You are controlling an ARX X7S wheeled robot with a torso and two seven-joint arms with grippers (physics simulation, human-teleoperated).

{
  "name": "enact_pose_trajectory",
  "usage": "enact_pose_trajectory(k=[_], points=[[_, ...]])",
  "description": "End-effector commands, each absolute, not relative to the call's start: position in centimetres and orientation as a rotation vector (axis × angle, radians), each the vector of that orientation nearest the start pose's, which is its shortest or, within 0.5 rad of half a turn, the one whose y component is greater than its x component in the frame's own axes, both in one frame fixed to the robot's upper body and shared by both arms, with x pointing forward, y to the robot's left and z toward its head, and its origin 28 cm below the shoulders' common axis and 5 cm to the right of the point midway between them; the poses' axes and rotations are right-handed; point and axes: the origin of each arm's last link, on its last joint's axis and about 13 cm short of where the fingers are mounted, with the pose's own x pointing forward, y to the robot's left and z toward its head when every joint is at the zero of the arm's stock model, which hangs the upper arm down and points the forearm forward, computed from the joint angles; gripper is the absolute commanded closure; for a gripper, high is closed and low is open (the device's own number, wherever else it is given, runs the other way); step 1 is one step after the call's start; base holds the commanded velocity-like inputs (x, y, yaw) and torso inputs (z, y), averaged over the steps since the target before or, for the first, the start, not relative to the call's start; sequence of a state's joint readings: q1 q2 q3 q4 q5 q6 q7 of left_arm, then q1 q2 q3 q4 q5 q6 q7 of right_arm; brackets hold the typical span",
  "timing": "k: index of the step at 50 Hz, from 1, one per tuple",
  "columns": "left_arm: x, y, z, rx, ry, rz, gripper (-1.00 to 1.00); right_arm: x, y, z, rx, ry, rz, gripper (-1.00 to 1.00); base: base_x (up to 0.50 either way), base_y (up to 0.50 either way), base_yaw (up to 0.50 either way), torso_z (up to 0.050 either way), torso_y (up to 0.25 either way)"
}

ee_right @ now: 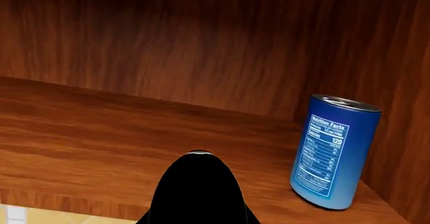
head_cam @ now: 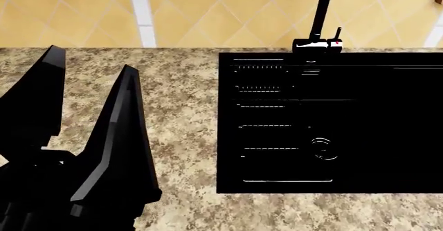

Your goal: Pick the cans from the counter and place them in their designated side in the cabinet.

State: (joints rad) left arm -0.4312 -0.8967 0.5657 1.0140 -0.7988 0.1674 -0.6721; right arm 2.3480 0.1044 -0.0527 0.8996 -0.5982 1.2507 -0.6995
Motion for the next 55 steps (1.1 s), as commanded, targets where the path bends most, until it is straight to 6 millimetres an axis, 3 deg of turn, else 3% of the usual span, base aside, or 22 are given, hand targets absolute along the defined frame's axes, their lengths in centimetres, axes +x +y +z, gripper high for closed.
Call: enact_pose_trajectory(k=[1,42,51,52,55], points=[[13.90,20.49,23.47,-0.305,-0.704,-0.488,-1.00,24.47,-17.36,57.61,-0.167,-0.140,0.001,1.00,0.21,-0.07,0.00,0.000,0.000],[13.74,20.51,23.51,-0.309,-0.708,-0.486,-1.00,24.47,-17.36,57.61,-0.167,-0.140,0.001,1.00,0.24,-0.06,0.00,0.000,0.001],[13.75,20.49,23.48,-0.310,-0.706,-0.488,-1.00,24.47,-17.36,57.61,-0.167,-0.140,0.001,1.00,0.01,0.00,0.00,0.000,0.001],[13.75,20.48,23.48,-0.310,-0.705,-0.488,-1.00,24.47,-17.36,57.61,-0.167,-0.140,0.001,-1.00,0.00,0.00,0.00,0.000,0.000],[13.72,20.47,23.47,-0.309,-0.704,-0.488,-1.00,24.47,-17.36,57.61,-0.167,-0.140,0.001,-1.00,0.00,0.00,0.00,0.000,0.000]])
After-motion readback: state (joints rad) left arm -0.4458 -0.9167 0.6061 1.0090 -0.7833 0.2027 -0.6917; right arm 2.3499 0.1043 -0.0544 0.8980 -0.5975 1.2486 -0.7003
